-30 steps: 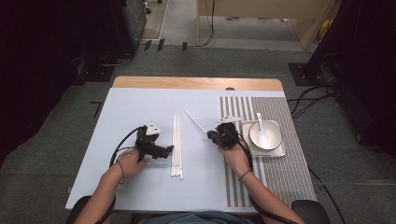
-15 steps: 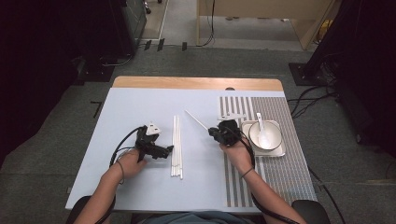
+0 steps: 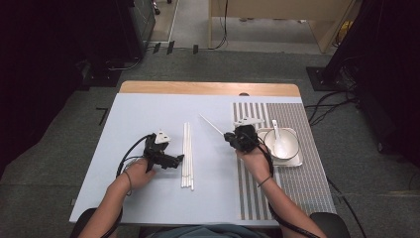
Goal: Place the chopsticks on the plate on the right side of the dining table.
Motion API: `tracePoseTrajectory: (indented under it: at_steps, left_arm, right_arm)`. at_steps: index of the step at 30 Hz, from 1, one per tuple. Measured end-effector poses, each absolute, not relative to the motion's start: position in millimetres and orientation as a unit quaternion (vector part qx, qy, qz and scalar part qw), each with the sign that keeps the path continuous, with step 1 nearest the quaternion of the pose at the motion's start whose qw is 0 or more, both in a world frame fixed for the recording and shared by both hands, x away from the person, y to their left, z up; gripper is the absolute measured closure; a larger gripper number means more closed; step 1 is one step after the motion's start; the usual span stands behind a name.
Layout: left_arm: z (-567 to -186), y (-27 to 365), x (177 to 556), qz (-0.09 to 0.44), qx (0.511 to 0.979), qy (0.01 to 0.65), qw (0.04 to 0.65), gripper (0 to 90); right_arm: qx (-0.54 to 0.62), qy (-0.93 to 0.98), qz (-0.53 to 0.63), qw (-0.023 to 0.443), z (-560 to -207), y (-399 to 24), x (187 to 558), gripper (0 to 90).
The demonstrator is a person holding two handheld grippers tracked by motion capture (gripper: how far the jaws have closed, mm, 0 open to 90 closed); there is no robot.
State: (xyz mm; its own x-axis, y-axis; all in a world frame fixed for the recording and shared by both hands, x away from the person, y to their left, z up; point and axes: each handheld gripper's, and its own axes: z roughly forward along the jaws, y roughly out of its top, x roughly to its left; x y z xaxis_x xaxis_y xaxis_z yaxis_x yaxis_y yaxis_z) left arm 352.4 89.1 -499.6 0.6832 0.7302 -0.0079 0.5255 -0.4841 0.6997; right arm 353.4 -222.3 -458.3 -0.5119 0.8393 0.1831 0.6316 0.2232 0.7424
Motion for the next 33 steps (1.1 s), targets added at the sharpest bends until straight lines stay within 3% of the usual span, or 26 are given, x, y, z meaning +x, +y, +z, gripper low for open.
tracePoseTrajectory:
  at_steps: [33]
  left_arm:
    - [-499.6, 89.0, 352.4, 0.147, 0.849, 0.370, 0.348, 0.0]
  right_arm:
    - [0.491, 0.761, 0.402, 0.133, -440.2, -250.6, 362.7, 85.3]
